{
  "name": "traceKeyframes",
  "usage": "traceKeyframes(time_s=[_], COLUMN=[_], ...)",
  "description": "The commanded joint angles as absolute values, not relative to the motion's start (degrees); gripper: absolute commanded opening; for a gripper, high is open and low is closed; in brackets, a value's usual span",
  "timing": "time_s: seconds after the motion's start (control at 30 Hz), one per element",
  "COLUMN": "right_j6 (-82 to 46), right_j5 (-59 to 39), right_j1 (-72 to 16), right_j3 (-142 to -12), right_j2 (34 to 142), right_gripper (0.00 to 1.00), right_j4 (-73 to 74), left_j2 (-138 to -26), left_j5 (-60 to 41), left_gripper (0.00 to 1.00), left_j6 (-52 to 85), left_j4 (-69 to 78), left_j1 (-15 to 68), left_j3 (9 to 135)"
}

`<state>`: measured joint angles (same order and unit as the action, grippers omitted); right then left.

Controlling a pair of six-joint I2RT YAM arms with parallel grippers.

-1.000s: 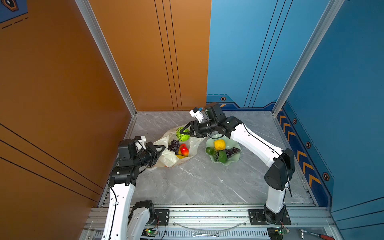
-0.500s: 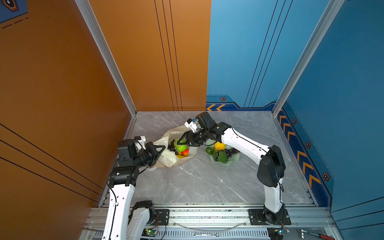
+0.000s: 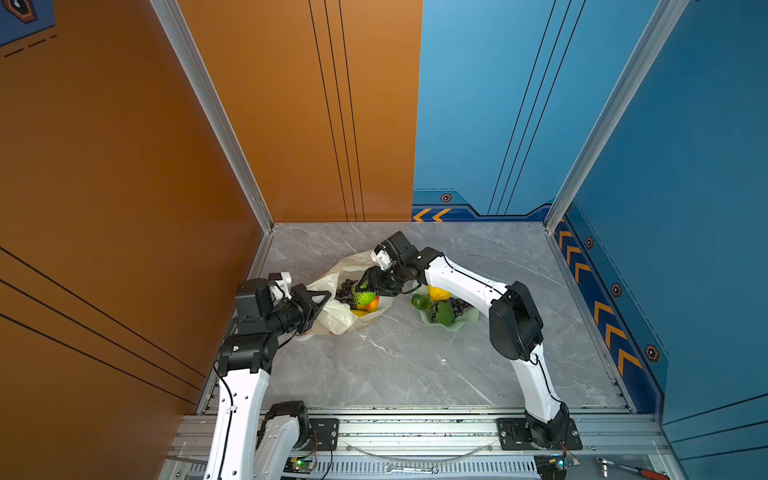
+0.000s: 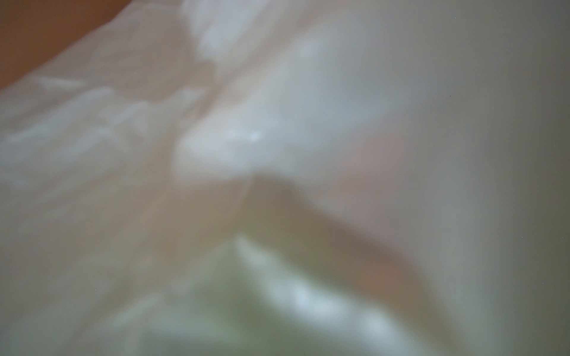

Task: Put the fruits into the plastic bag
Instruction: 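Open the right gripper to release the green fruit inside the bag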

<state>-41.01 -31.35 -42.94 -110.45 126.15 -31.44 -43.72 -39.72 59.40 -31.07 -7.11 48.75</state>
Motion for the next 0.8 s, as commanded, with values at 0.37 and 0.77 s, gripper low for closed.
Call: traceKeyframes(time_s=[0.37,0.77], right_j6=[-46.03,-48.43], right_j5=[-24.61,-29.06], right_j1=[-42.54,-42.80], right_j3=[-118.19,-118.47], right_j2=[131.09,131.74], right_gripper=[0.66,0.71], right_j4=[-30.72,-26.63], left_j2=[-43.75,-43.55], left_j5=[-40.89,-40.35], left_gripper=[0.00,0.00], left_j6=[58.89,58.82], left_j4=[-31.43,-31.38], left_j1=[-7.52,-7.43], left_j3=[48.03,47.88])
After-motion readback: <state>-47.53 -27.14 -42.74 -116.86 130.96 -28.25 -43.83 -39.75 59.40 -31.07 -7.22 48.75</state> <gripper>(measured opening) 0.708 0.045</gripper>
